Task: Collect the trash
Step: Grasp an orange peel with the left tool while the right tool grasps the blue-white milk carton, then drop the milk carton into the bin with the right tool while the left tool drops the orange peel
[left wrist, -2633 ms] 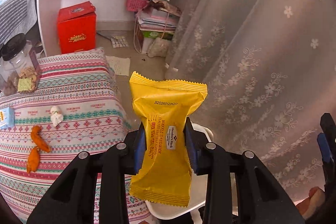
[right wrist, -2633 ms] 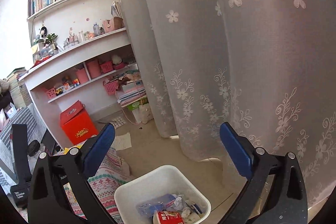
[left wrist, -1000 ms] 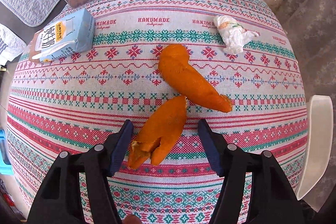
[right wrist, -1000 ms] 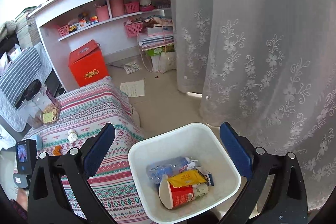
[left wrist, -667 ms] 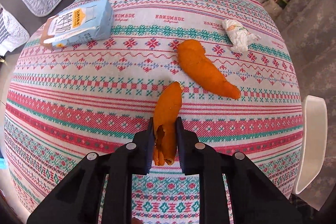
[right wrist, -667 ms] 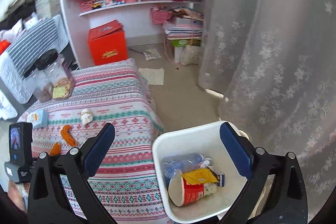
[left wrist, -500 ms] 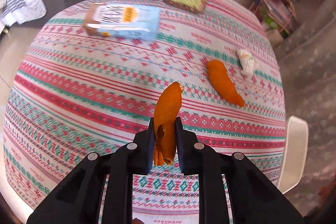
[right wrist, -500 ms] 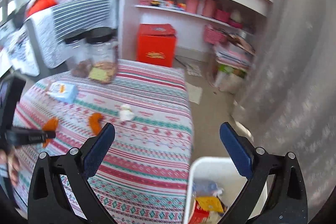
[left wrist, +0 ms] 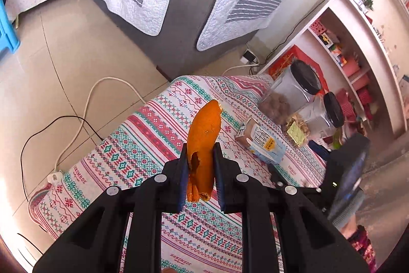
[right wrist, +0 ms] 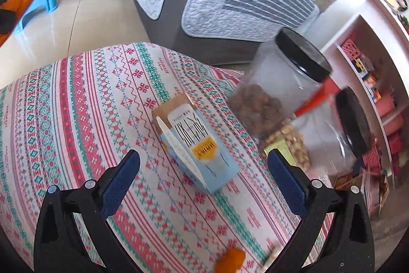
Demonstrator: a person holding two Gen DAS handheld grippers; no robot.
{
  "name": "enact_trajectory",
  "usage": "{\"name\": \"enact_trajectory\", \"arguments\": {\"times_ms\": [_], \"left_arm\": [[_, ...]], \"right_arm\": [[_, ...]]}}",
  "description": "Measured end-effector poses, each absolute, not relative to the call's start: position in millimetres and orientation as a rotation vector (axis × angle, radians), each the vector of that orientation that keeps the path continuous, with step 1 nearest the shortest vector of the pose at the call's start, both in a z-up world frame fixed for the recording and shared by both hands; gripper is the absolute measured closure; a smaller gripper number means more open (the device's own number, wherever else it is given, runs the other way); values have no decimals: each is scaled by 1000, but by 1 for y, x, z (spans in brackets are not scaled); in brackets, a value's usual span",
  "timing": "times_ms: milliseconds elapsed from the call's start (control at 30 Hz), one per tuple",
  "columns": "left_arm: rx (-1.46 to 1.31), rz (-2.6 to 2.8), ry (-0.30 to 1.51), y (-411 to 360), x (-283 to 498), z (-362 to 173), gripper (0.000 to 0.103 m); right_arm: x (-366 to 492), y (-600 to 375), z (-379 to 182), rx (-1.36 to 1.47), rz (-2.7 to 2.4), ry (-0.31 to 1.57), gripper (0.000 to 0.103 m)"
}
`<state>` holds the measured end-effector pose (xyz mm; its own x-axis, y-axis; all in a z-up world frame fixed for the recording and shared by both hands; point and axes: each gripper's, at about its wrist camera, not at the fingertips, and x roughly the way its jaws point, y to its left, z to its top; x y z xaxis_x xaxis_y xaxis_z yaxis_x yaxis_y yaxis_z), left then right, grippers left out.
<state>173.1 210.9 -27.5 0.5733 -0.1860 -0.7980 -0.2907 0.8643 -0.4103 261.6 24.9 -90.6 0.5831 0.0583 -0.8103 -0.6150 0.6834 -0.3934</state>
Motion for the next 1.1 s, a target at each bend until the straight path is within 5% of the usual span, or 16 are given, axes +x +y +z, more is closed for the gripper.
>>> {"name": "enact_trajectory", "arguments": {"times_ms": [200, 367, 1100], "left_arm": [[-546, 16, 988, 212, 170, -27, 85], [-541, 9, 1000, 217, 167, -30, 85], [-490, 29, 955, 214, 155, -13, 85]], "right_arm": [[282, 58, -127, -848, 472, 954, 8], [294, 54, -132, -739, 493, 1018, 38], [210, -11, -26, -389, 228, 843, 40]]}}
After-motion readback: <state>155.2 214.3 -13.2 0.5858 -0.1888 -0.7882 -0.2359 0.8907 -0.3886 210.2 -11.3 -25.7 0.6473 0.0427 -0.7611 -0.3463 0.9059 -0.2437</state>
